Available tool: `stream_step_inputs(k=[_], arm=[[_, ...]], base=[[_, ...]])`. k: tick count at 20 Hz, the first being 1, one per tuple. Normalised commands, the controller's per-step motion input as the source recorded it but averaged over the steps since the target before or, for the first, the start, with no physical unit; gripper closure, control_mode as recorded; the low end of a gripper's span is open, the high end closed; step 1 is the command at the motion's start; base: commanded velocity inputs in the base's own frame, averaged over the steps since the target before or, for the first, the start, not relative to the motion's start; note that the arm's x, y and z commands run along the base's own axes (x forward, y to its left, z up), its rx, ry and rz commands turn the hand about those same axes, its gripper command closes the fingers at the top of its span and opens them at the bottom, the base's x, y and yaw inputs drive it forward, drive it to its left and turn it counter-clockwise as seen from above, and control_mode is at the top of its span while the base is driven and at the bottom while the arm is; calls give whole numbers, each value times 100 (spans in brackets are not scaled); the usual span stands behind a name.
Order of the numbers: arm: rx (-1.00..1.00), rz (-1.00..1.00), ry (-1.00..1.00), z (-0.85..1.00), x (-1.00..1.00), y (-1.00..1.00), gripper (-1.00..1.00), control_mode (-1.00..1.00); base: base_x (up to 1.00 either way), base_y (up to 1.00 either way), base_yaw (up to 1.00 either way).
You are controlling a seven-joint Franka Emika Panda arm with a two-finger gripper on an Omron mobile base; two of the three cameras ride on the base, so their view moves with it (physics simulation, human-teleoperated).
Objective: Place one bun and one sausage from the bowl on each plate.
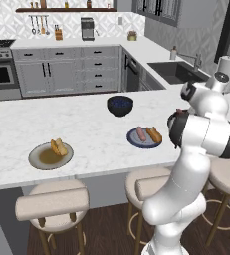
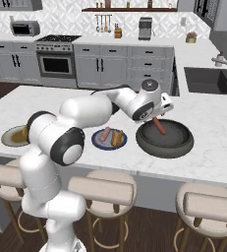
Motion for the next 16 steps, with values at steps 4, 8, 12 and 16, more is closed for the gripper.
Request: stream_step_inputs(k=[4, 8, 12, 16], arm=[[0, 0, 2, 0, 19, -11, -100, -100], [0, 0, 2, 0, 19, -13, -100, -100], [0, 0, 4, -9, 20, 0, -100, -100], [0, 0, 4, -26, 21, 0, -100, -100]], base=[[0, 0, 0], [0, 0, 0], [0, 0, 0], [0, 0, 0]])
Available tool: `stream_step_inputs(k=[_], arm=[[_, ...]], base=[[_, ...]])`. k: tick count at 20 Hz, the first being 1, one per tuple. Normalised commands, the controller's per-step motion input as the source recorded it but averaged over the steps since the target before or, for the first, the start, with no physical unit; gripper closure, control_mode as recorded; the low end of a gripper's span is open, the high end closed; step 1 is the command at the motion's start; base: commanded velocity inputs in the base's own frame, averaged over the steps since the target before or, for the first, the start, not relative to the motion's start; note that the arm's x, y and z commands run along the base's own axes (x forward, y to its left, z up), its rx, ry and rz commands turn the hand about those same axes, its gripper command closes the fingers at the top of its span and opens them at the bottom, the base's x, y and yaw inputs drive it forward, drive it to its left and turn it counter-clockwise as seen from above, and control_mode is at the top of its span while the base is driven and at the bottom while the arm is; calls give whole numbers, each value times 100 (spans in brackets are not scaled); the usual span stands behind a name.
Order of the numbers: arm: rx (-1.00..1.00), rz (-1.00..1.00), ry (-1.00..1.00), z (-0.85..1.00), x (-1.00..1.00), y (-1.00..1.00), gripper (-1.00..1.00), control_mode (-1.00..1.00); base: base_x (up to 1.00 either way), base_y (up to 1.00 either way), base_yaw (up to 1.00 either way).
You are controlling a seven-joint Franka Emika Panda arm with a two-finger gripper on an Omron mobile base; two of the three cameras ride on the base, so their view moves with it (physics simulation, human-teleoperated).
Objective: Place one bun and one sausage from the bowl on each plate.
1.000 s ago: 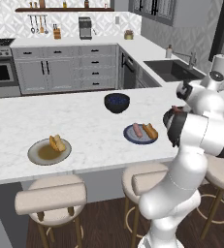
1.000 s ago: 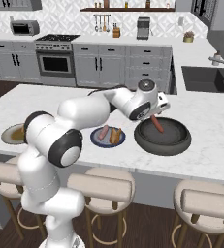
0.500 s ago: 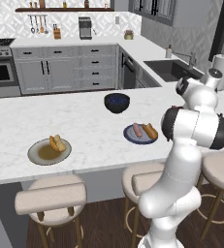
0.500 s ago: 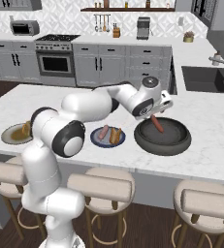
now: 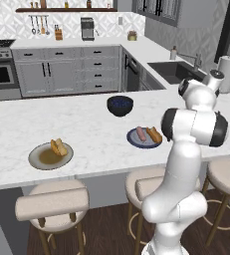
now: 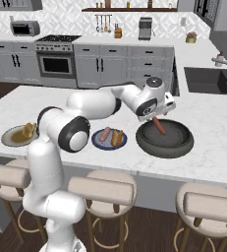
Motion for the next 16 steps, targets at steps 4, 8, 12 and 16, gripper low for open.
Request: stream_step_inputs(k=[4, 8, 12, 16], arm=[[0, 0, 8, -24, 13, 0, -100, -100], [0, 0, 2, -30, 20, -2, -100, -100], [0, 0, 0, -38, 35, 0, -100, -100], [0, 0, 0, -29, 34, -8, -100, -100]], base=[[0, 0, 0], [0, 0, 0], [0, 0, 0], [0, 0, 0]])
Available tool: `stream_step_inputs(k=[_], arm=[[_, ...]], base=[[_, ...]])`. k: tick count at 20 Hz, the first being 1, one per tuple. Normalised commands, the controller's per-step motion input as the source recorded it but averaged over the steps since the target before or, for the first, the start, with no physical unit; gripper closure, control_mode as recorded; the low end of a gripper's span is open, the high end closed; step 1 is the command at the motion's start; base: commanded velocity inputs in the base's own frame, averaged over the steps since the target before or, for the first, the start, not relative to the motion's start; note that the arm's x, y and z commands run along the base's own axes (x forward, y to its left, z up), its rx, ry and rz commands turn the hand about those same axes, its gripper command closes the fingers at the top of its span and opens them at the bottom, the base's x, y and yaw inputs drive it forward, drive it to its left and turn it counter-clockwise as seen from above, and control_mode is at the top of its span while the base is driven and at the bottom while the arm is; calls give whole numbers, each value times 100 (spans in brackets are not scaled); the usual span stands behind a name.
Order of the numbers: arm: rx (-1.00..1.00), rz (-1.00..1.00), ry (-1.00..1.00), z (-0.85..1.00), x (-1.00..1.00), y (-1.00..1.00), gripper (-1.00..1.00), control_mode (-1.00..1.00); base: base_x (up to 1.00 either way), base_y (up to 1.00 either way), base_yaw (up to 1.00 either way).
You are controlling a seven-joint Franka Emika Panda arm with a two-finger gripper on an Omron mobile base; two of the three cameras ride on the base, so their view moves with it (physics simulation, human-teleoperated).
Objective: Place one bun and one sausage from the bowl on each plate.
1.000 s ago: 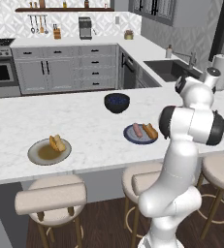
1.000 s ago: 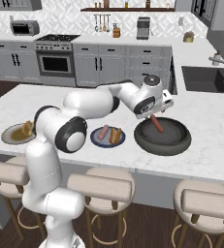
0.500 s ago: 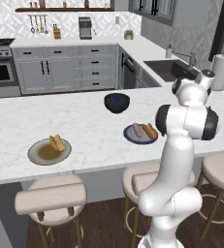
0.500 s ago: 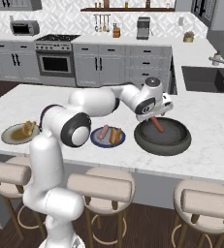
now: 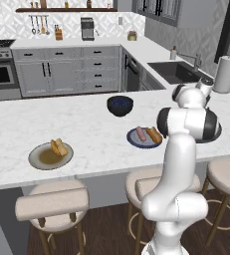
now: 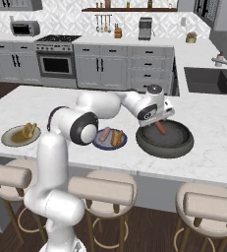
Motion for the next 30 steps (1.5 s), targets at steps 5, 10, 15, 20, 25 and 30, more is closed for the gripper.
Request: stream_step_inputs(k=[5, 10, 15, 20, 25, 30], arm=[[2, 0, 0, -24, 28, -16, -100, -100], [0, 0, 0, -34, 15, -2, -100, -100], [0, 0, 0, -36, 14, -2, -100, -100], [2, 0, 0, -20, 19, -10, -100, -100], [6, 0, 0, 0, 23, -26, -100, -100], [1, 0, 4, -32, 4, -5, -100, -100]], base=[[0, 0, 0], [0, 0, 0], [0, 0, 0], [0, 0, 0], [0, 0, 0], [0, 0, 0]])
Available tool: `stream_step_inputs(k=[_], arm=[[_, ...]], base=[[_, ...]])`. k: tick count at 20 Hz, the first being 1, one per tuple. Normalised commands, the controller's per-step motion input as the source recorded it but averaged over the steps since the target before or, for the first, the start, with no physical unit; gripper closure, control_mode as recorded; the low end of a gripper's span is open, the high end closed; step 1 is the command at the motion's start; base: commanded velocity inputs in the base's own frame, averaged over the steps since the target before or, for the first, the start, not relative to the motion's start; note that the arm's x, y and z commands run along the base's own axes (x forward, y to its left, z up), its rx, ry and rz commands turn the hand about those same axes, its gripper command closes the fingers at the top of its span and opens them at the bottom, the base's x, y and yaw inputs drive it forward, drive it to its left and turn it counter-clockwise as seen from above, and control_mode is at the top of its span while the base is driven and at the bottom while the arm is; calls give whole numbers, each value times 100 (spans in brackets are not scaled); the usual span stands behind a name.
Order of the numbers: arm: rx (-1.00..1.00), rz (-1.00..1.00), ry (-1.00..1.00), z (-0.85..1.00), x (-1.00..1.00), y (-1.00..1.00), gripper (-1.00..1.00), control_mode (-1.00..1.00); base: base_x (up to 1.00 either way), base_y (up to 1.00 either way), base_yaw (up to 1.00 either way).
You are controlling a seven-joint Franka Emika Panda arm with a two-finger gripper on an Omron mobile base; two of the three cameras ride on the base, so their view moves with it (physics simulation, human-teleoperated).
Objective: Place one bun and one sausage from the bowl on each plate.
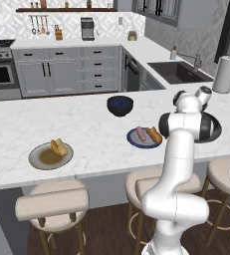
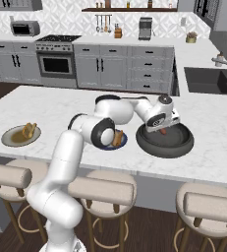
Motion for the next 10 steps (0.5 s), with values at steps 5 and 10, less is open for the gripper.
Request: stream_step_inputs(k=[5, 10], arm=[[-2, 0, 4, -78, -5, 35, 100, -100], [0, 0, 0, -37, -7, 25, 100, -100]], base=[[0, 0, 0], [0, 0, 0]])
